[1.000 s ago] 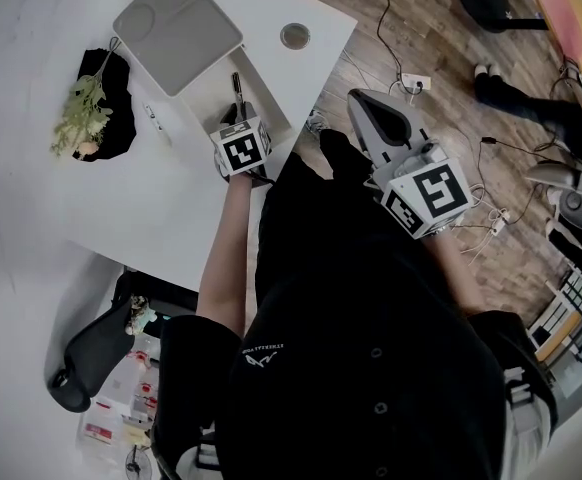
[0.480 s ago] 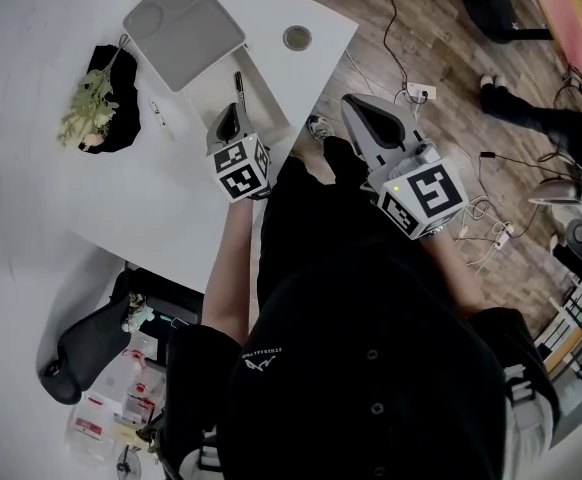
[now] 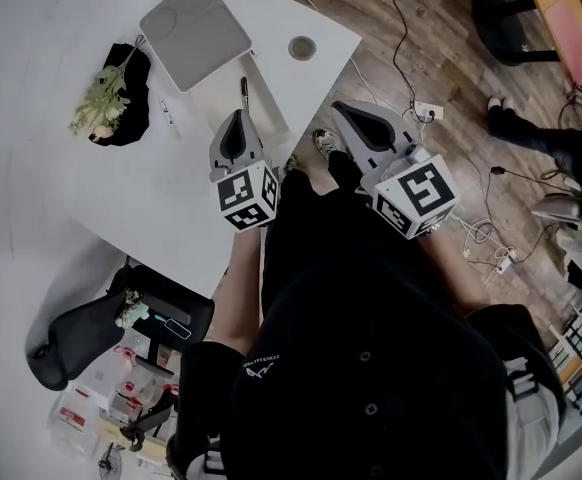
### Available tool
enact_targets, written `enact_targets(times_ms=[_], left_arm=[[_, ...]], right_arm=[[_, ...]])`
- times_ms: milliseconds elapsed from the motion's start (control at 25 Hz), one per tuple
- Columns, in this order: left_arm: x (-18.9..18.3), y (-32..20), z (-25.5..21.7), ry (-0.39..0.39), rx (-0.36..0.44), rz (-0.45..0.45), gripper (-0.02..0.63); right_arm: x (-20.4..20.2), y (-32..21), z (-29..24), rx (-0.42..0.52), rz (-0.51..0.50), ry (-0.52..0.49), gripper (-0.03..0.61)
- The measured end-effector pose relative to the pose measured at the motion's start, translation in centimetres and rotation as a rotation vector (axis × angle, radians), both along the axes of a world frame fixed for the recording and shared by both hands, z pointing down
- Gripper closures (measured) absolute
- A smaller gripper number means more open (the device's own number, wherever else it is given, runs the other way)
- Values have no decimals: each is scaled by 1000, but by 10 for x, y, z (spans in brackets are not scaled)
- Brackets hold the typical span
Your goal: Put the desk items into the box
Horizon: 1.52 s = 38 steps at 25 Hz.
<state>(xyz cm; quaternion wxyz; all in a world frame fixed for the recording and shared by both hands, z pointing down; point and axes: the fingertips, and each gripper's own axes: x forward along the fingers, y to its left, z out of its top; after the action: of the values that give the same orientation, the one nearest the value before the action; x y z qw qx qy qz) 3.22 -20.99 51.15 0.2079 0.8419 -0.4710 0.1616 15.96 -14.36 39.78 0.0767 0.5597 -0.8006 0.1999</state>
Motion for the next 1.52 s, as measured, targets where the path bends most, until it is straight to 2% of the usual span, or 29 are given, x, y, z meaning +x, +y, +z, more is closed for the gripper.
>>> enact_targets(times_ms=[200, 400, 680, 960, 1120, 1520], left_arm=[[-2, 6, -48, 79, 83, -35, 607], [-2, 20, -92, 101, 193, -41, 607], [4, 44, -140, 72, 329, -62, 607], [12, 71, -176, 32, 429, -96, 607], [14, 89, -185, 16, 459, -140, 607], [14, 116, -180, -1, 467, -267, 607]], right_arm=[[-7, -3, -7, 22, -58, -14, 580], [-9, 0, -16, 51, -110, -29, 580], [-9, 2, -30, 86, -185, -42, 580], [-12, 4, -47, 149, -276, -67, 580], [-8, 8, -54, 178, -324, -74, 580], [-7, 17, -58, 208, -437, -77, 580]])
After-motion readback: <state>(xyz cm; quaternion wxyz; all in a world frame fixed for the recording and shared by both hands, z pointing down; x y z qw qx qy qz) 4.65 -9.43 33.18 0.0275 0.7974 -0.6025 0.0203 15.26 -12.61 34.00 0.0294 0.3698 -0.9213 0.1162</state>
